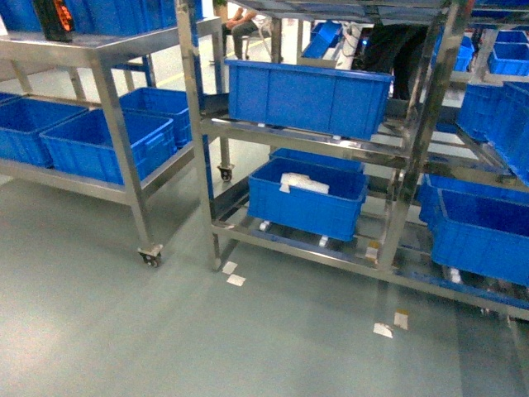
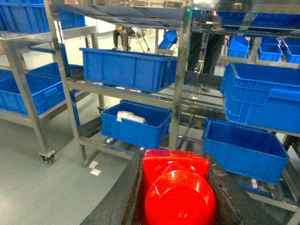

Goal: Pick red block from blue box to shelf

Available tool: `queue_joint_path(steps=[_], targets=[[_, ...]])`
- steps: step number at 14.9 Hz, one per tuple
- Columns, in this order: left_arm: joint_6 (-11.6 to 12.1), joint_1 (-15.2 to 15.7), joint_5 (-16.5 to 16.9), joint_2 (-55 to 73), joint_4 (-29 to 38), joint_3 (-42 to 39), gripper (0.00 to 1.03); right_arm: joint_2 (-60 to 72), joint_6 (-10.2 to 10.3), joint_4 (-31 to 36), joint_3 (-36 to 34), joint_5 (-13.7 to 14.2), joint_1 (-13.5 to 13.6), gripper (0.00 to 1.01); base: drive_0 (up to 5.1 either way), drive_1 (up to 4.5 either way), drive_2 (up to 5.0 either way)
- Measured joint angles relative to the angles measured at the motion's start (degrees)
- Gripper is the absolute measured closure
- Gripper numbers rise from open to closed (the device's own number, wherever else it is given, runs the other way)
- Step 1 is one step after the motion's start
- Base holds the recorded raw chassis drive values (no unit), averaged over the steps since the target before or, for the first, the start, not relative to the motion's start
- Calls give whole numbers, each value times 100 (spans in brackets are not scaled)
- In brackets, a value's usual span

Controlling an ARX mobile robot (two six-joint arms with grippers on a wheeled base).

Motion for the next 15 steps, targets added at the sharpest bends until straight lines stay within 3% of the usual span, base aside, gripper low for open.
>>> queue_joint_path(steps=[15], targets=[[0, 0, 0, 0, 0, 0, 5, 0, 0, 0, 0, 0, 0, 74, -152, -152, -152]])
